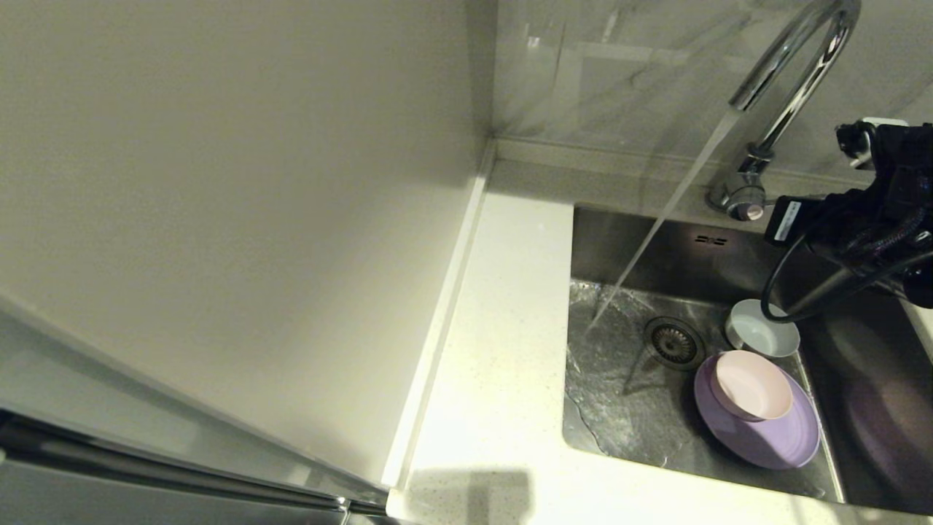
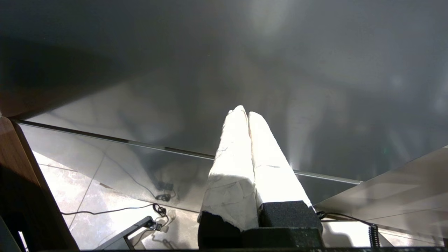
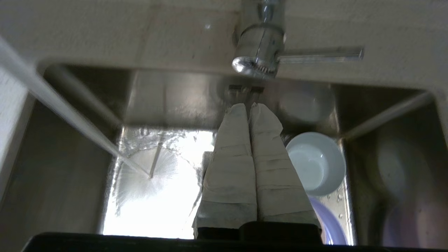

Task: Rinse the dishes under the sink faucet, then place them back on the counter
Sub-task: Turn off the faucet

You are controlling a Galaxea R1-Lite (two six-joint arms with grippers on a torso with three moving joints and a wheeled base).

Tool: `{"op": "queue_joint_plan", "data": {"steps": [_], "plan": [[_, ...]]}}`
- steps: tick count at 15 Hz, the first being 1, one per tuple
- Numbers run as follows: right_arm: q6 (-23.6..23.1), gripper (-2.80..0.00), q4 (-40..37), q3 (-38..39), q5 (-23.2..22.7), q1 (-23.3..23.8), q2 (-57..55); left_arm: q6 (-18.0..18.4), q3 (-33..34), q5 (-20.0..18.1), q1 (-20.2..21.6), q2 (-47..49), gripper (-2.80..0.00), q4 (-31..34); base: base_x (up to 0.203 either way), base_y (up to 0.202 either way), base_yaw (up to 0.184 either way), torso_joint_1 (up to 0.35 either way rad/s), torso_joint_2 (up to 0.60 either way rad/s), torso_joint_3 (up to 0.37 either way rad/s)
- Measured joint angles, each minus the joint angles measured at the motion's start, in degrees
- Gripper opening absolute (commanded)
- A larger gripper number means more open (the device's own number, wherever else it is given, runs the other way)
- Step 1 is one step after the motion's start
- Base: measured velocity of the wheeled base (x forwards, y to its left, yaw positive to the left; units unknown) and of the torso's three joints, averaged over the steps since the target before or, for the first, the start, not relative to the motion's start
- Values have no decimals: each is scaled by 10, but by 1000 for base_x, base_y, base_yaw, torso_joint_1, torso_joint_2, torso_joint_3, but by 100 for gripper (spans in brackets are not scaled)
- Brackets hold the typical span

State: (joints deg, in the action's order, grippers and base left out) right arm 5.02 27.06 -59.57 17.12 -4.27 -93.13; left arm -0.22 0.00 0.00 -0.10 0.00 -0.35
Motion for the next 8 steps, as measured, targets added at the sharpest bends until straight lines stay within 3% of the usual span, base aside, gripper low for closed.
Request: {"op": "queue_joint_plan", "data": {"steps": [8], "plan": [[-43,-280,-3,-21,30,35,-21,0,0,0,0,0,-280,0,0,0,0,0,0,0]]}}
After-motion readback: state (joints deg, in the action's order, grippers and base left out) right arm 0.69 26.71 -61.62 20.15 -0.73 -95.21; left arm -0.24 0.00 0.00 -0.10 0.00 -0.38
